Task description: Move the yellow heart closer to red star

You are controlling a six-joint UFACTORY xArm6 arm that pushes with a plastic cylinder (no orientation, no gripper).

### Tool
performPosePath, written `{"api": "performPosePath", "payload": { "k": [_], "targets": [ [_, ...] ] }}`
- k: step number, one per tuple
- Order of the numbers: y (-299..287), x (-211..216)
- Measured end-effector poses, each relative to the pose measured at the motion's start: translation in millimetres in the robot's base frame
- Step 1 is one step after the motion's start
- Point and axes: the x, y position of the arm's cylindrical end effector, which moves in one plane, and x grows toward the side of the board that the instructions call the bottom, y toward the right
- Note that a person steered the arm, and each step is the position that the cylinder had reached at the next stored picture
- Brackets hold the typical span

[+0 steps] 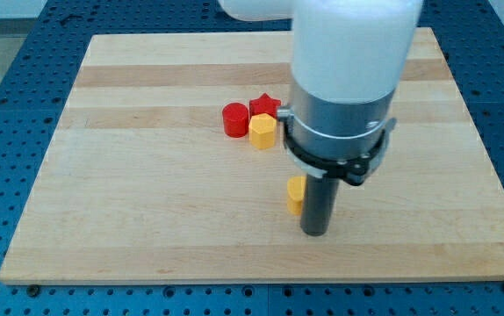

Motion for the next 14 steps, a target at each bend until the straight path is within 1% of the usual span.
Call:
{"api": "performPosePath", "payload": {
  "k": [3,4,5,6,7,8,9,11,12,14],
  "targets": [
    [-20.6,-26.0],
    [-29.3,-26.9],
    [-53.0,-21.0],
    [-63.6,-39.9],
    [-41.3,-56.4],
    [-29.5,-27.7],
    [-27.1,-12.9],
    [-17.7,-63.5],
    [-24.7,-67.0],
    [32.3,-70.4]
  ]
}}
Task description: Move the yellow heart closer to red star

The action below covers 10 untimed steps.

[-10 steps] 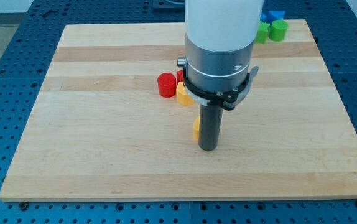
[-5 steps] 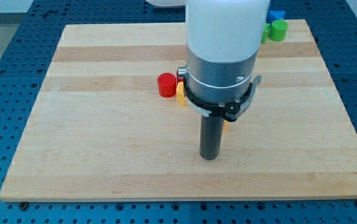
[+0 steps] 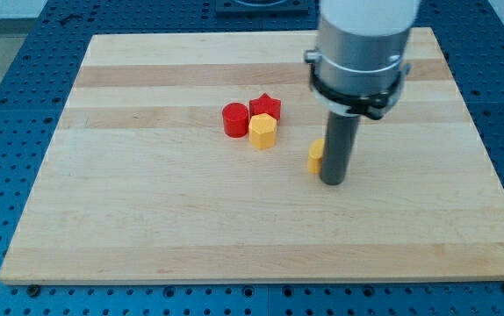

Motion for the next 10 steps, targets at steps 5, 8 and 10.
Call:
{"api": "performPosePath", "payload": {
  "k": [5,8,10],
  "targets": [
    [-29.1,-30.2],
    [-48.0,-45.7],
    [-45.6,-45.7]
  ]
}}
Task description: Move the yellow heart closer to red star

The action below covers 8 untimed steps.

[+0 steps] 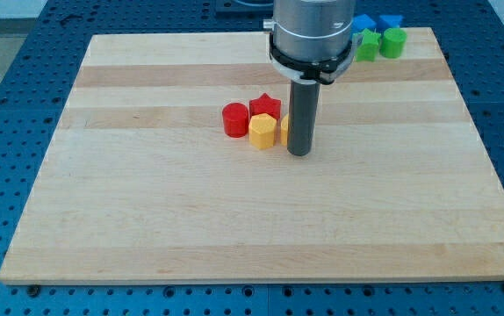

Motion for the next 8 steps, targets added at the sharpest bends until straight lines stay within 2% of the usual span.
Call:
{"api": "performPosePath", "payload": {
  "k": [3,8],
  "targets": [
    [25.2,-2.2],
    [2.0,-15.4]
  ]
}}
